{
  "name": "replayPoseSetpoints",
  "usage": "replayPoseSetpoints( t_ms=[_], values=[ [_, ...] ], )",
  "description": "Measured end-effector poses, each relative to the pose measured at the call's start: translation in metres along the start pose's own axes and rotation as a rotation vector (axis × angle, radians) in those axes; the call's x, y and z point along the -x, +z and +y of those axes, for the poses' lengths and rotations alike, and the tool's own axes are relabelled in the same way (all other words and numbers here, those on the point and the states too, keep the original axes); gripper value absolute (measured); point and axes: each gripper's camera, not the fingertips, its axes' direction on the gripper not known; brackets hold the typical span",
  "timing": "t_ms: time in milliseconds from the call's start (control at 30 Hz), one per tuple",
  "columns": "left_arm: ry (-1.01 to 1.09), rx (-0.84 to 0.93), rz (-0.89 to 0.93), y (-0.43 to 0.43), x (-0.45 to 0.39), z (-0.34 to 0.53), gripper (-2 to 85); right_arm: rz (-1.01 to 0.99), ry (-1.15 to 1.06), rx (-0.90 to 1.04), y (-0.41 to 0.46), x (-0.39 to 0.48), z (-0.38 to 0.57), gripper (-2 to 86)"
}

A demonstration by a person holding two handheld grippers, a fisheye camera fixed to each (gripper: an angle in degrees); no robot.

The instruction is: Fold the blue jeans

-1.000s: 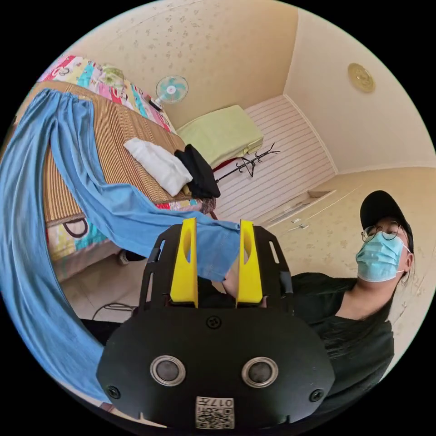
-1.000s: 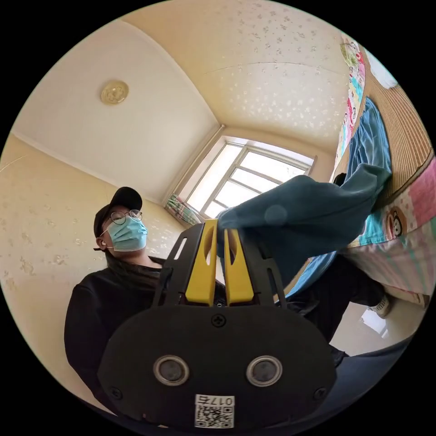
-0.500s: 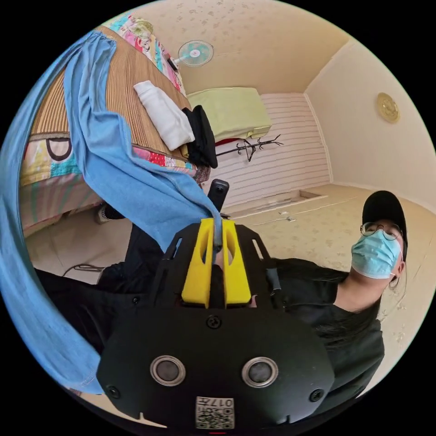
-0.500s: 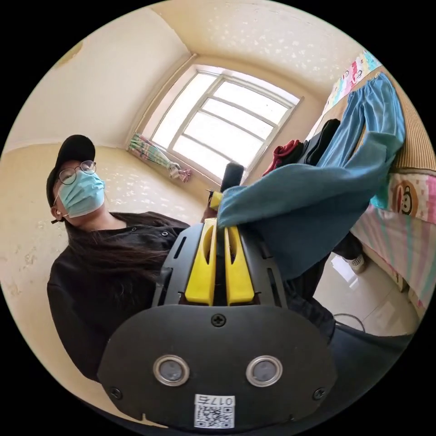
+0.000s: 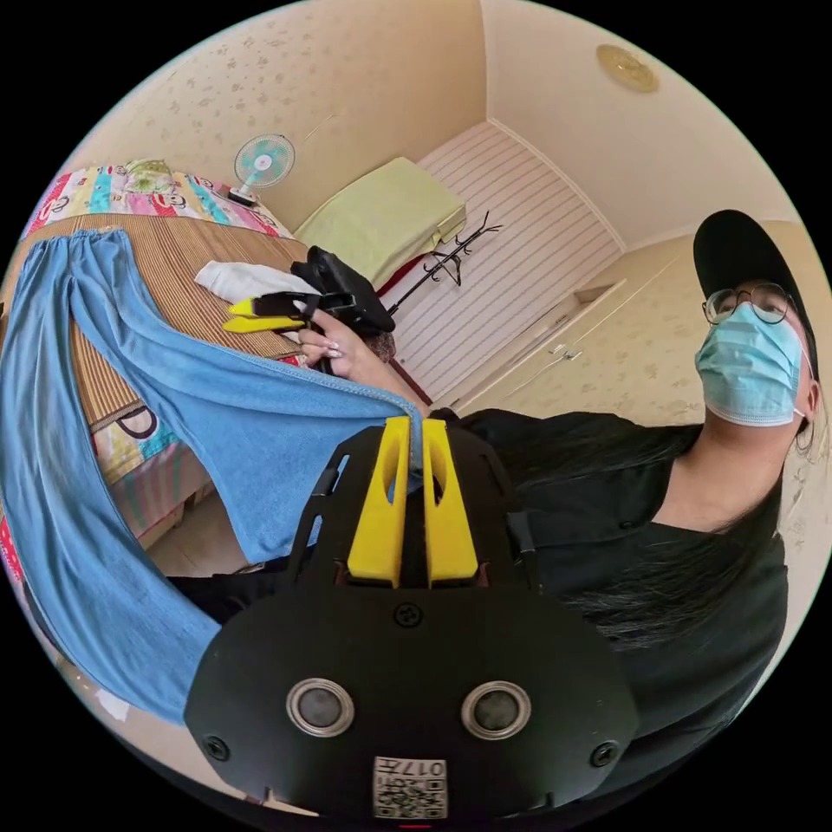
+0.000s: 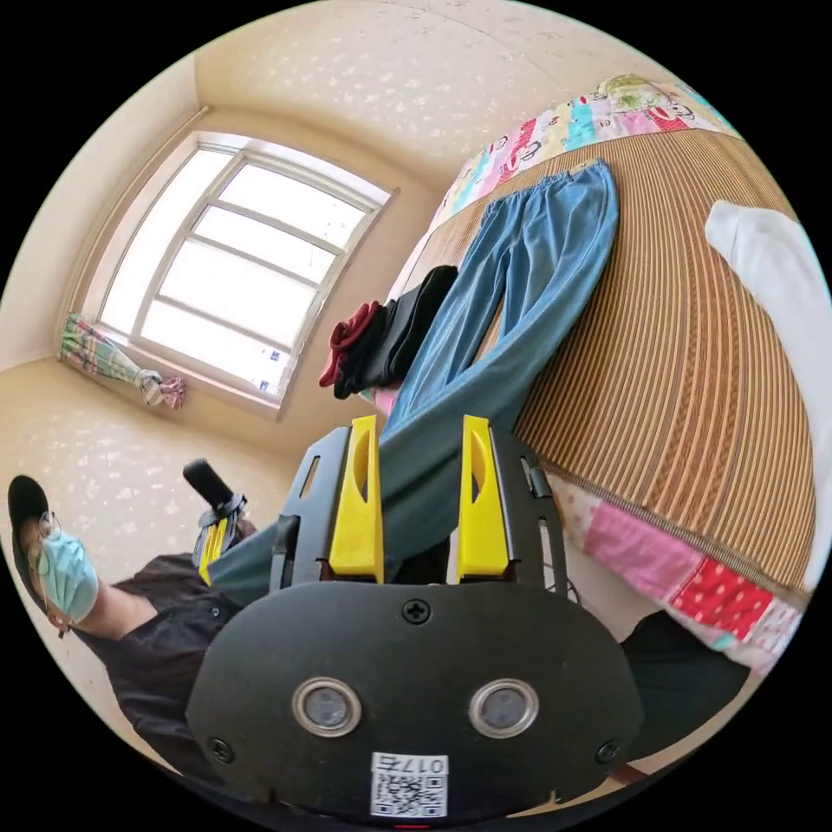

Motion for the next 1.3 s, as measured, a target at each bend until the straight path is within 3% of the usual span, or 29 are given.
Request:
replayPoseSetpoints(
  t_ms=[167,267,433,633,900,1033,1100,1200,1300],
  values=[
    [0.051,-0.003,-0.010,0.009,-0.028,-0.010,1.7,0.235,0.151,0.131,0.092,-0.067,-0.104,14.1],
    [0.070,-0.001,-0.052,0.008,-0.047,-0.016,2.1,0.242,0.283,0.079,0.118,-0.113,-0.117,12.4],
    [0.075,-0.022,-0.058,0.000,-0.069,-0.020,2.7,0.226,0.317,-0.020,0.138,-0.146,-0.114,7.0],
    [0.064,-0.044,-0.016,-0.011,-0.087,-0.029,3.0,0.312,0.209,-0.117,0.150,-0.121,-0.112,2.2],
    [-0.030,-0.165,0.078,-0.088,-0.118,-0.009,2.1,0.325,0.034,-0.278,0.177,-0.039,-0.120,1.5],
    [-0.132,-0.209,0.096,-0.145,-0.115,0.005,1.6,0.297,0.013,-0.212,0.240,-0.019,-0.138,1.7],
    [-0.150,-0.136,0.068,-0.182,-0.117,0.001,1.6,0.281,0.007,-0.170,0.277,-0.016,-0.145,2.0],
    [-0.186,-0.078,-0.050,-0.227,-0.119,0.012,1.5,0.215,-0.022,-0.007,0.354,-0.022,-0.155,2.8],
    [-0.342,-0.134,0.001,-0.269,-0.089,0.045,1.3,0.202,-0.045,0.150,0.415,-0.037,-0.141,4.8]
  ],
)
